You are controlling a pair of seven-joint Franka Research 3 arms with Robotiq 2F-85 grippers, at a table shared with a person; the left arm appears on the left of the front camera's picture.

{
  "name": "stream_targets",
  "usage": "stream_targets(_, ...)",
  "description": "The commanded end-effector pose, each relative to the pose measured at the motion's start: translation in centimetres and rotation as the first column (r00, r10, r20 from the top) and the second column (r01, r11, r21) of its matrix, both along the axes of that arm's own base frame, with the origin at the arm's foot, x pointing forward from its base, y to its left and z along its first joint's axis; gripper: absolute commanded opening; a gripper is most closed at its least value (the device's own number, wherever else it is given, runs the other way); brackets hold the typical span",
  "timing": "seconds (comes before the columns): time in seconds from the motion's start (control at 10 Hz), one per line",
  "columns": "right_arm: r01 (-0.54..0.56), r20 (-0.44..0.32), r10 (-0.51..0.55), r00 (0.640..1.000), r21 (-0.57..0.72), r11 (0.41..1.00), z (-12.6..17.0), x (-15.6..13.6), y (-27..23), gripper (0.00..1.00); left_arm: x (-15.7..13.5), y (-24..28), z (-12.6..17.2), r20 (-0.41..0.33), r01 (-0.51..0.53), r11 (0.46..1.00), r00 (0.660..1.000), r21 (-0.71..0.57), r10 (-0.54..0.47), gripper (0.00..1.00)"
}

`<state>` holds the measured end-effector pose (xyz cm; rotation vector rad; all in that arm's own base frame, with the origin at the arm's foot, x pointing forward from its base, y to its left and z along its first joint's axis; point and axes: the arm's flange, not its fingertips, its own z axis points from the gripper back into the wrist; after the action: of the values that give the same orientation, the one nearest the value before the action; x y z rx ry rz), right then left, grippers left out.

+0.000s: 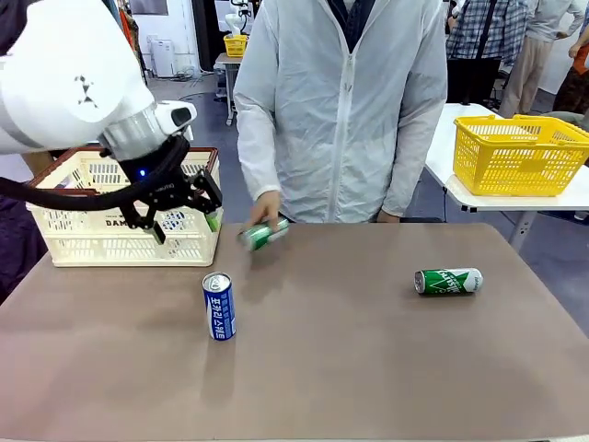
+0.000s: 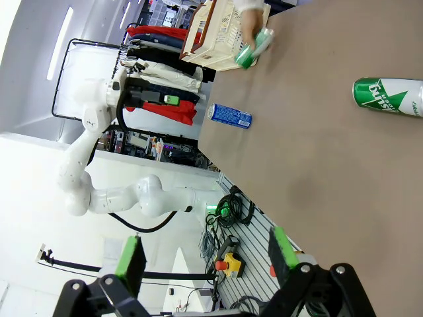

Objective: Place the drinks into the Shopping basket.
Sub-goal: Pick up one drink and place it into the Shopping basket.

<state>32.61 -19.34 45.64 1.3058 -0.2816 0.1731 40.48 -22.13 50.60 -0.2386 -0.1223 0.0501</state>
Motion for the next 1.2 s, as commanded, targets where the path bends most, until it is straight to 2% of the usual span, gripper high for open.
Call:
stream_targets(0.0, -0.018, 0.012, 0.018, 1.000, -0.008, 1.000, 0.3, -0.3, -0.2, 1.00, -2.2, -1.5, -3.9, 0.038, -0.054, 0.998, 0.998, 0.040, 0.053, 1.00)
stream_targets(0.1, -0.018, 0.012, 0.018, 1.000, -0.008, 1.000, 0.3, -0.3, -0.2, 1.00, -2.0, -0.1, -3.6, 0.042, -0.068, 0.997, 0.997, 0.022, 0.067, 1.00)
stream_targets(0.2, -0.018, 0.012, 0.018, 1.000, -0.008, 1.000, 0.3, -0.3, -0.2, 1.00, -3.1, 5.7, 0.1, 0.022, -0.084, 0.996, 0.996, -0.019, 0.085, 1.00)
stream_targets(0.3, -0.018, 0.012, 0.018, 1.000, -0.008, 1.000, 0.3, -0.3, -0.2, 1.00, -5.9, 12.9, 4.3, -0.030, -0.002, 0.999, 1.000, -0.051, 0.001, 1.00)
stream_targets(0.4, -0.018, 0.012, 0.018, 1.000, -0.008, 1.000, 0.3, -0.3, -0.2, 1.00, -9.1, 20.3, 8.2, -0.081, -0.070, 0.997, 0.994, -0.021, 0.068, 1.00)
stream_targets(0.5, -0.018, 0.012, 0.018, 1.000, -0.008, 1.000, 0.3, -0.3, -0.2, 1.00, -12.6, 27.0, 10.7, -0.087, -0.022, 0.999, 0.996, -0.035, 0.019, 1.00)
stream_targets(0.6, -0.018, 0.012, 0.018, 1.000, -0.008, 1.000, 0.3, -0.3, -0.2, 1.00, -15.9, 33.0, 11.2, -0.107, -0.172, 0.985, 0.980, -0.032, 0.168, 1.00)
stream_targets(0.7, -0.018, 0.012, 0.018, 1.000, -0.008, 1.000, 0.3, -0.3, -0.2, 1.00, -18.5, 37.0, 10.3, -0.103, -0.242, 0.963, 0.967, -0.114, 0.231, 1.00)
stream_targets(0.8, -0.018, 0.012, 0.018, 1.000, -0.008, 1.000, 0.3, -0.3, -0.2, 1.00, -20.4, 39.8, 8.5, -0.088, -0.281, 0.940, 0.959, -0.195, 0.268, 1.00)
stream_targets(0.9, -0.018, 0.012, 0.018, 1.000, -0.008, 1.000, 0.3, -0.3, -0.2, 1.00, -21.4, 42.1, 6.4, -0.140, -0.356, 0.906, 0.933, -0.229, 0.332, 1.00)
stream_targets(1.1, -0.018, 0.012, 0.018, 1.000, -0.008, 1.000, 0.3, -0.3, -0.2, 1.00, -23.7, 44.0, 4.7, -0.116, -0.378, 0.863, 0.925, -0.334, 0.361, 1.00)
